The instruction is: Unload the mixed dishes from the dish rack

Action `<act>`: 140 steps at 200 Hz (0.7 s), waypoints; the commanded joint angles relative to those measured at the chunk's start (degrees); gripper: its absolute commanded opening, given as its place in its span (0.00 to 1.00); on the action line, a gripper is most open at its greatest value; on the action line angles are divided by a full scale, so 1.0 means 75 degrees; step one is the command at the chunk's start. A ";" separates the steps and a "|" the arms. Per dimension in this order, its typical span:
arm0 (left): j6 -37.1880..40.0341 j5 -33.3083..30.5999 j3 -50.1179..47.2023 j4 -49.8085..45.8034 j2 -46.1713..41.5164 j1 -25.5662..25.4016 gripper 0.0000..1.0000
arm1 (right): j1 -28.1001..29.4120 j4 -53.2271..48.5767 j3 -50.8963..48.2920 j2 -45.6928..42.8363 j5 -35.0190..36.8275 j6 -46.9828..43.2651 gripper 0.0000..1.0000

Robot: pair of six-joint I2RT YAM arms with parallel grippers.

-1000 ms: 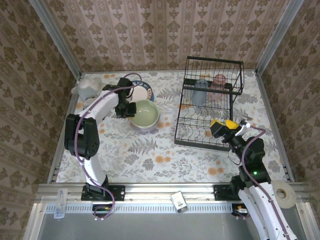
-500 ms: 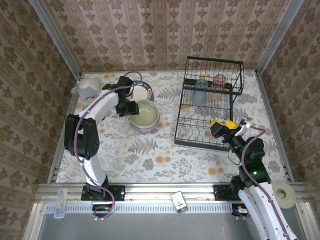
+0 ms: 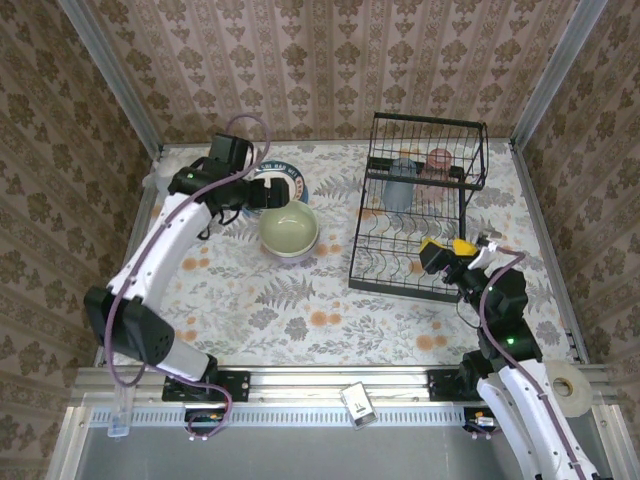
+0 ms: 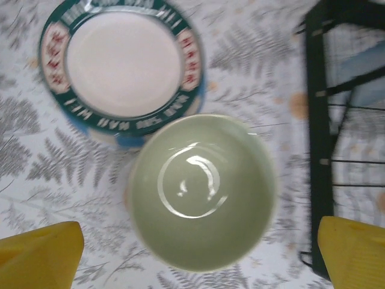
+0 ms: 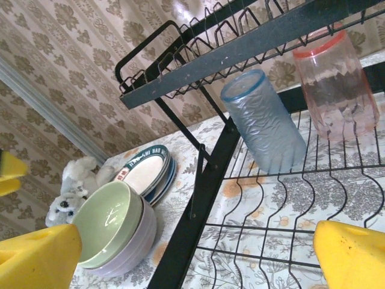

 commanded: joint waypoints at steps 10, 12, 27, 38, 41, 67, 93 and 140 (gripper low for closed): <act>0.0093 0.0611 -0.0257 0.0652 -0.0397 -0.0933 1.00 | 0.0033 -0.0855 0.0618 -0.0057 0.0642 -0.0426 1.00; 0.0092 0.0630 -0.0283 0.0684 -0.0407 -0.1009 1.00 | 0.0033 -0.0861 0.0640 -0.0057 0.0644 -0.0461 1.00; -0.0025 0.0692 -0.0423 0.0880 -0.0398 -0.1501 0.99 | 0.0033 -0.1052 0.0771 -0.0022 0.0982 -0.0423 1.00; -0.0080 0.0732 -0.0561 0.1040 -0.0309 -0.1838 0.98 | 0.0038 -0.1112 0.0798 -0.0016 0.1369 -0.0307 1.00; -0.0082 0.0744 -0.0583 0.1066 -0.0273 -0.1929 0.97 | 0.0034 -0.1113 0.0787 -0.0032 0.1482 -0.0270 1.00; -0.0205 0.0797 -0.0731 0.1148 0.0227 -0.2571 0.94 | 0.0044 -0.0103 0.0121 -0.0361 0.1407 -0.0543 1.00; -0.0341 0.0973 -0.0803 0.1223 0.0915 -0.3015 0.90 | 0.0056 0.1507 -0.1013 -0.0585 0.1081 -0.1075 1.00; -0.0649 0.1154 -0.0676 0.1320 0.2266 -0.3339 0.83 | 0.0932 0.3821 -0.1624 0.0786 0.1790 -0.2990 1.00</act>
